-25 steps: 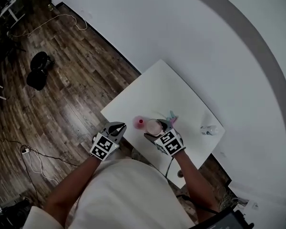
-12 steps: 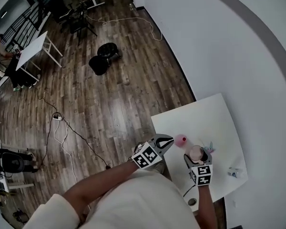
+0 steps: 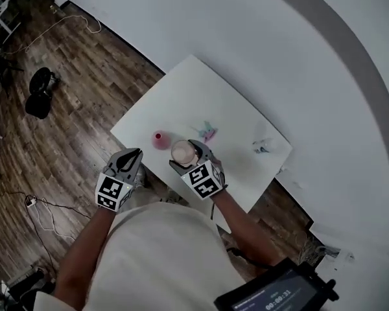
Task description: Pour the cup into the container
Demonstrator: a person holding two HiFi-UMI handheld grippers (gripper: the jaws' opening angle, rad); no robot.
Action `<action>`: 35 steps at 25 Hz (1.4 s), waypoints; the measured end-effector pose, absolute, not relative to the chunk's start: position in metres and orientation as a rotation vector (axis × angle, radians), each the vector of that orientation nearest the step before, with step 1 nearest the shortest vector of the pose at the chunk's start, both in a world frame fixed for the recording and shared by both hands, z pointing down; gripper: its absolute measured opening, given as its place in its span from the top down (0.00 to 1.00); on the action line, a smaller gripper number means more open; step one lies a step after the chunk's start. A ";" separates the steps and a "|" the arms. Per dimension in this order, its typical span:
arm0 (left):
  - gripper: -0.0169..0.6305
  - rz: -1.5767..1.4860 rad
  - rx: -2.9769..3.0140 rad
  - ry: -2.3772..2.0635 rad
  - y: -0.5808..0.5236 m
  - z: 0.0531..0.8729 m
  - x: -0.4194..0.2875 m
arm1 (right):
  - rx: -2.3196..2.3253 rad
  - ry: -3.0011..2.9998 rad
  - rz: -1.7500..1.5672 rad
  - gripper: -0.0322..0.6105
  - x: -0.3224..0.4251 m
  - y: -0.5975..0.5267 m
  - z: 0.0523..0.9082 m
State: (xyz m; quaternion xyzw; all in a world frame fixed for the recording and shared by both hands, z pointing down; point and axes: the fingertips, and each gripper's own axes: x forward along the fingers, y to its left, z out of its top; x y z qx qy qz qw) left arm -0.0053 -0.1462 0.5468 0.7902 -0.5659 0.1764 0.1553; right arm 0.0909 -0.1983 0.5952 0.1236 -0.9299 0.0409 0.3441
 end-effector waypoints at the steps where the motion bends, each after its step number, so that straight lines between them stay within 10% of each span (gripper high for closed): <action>1: 0.95 0.511 2.272 -1.609 -0.148 0.548 0.000 | 0.332 -2.412 0.108 0.36 0.095 -0.199 0.596; 35: 0.95 0.662 2.375 -1.369 -0.158 0.590 0.089 | 0.629 -2.263 0.256 0.36 0.241 -0.201 0.671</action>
